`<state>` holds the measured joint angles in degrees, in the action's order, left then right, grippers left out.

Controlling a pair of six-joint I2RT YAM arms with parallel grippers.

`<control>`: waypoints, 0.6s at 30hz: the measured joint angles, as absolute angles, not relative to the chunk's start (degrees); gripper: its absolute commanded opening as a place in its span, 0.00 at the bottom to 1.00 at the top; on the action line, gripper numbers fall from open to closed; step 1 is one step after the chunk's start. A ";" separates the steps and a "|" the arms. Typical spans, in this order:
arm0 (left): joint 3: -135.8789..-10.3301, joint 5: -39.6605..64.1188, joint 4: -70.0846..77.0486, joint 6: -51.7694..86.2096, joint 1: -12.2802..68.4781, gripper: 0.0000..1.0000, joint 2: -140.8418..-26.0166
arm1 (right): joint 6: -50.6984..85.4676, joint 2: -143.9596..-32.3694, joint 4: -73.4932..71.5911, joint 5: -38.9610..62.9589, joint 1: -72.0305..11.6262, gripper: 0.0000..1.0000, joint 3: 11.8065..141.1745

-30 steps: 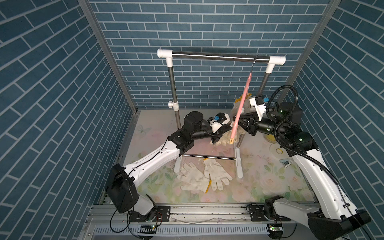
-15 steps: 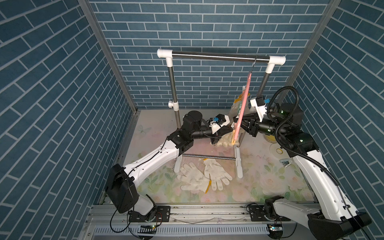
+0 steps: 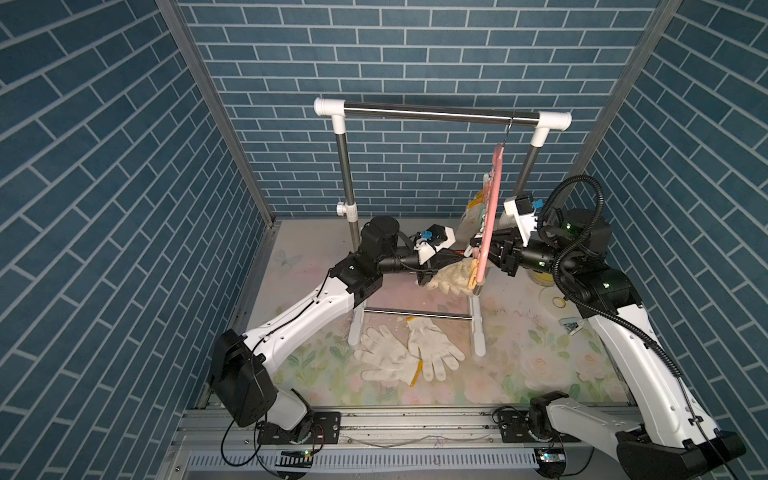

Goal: Clip the gloves onto a hanger to dry
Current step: Clamp the glove onto the hanger.

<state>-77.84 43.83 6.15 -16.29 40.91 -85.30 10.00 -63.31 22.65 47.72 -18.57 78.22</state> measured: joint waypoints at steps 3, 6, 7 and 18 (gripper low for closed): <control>-79.37 44.53 5.69 -16.32 40.47 0.00 -85.54 | 10.00 -63.11 22.65 48.05 -18.44 0.01 78.15; -80.68 45.25 4.82 -16.29 40.38 0.00 -86.21 | 10.00 -62.98 22.61 48.29 -18.31 0.00 78.15; -80.95 45.52 4.56 -16.23 40.36 0.00 -86.43 | 10.00 -62.98 22.61 48.27 -18.26 0.00 78.15; -82.50 48.29 2.20 -15.25 40.23 0.00 -87.26 | 10.00 -62.28 21.58 48.07 -18.20 0.00 76.84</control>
<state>-82.50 48.29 2.20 -15.25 40.23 -87.26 10.00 -62.28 21.58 48.07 -18.20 76.84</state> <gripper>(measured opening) 0.075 0.214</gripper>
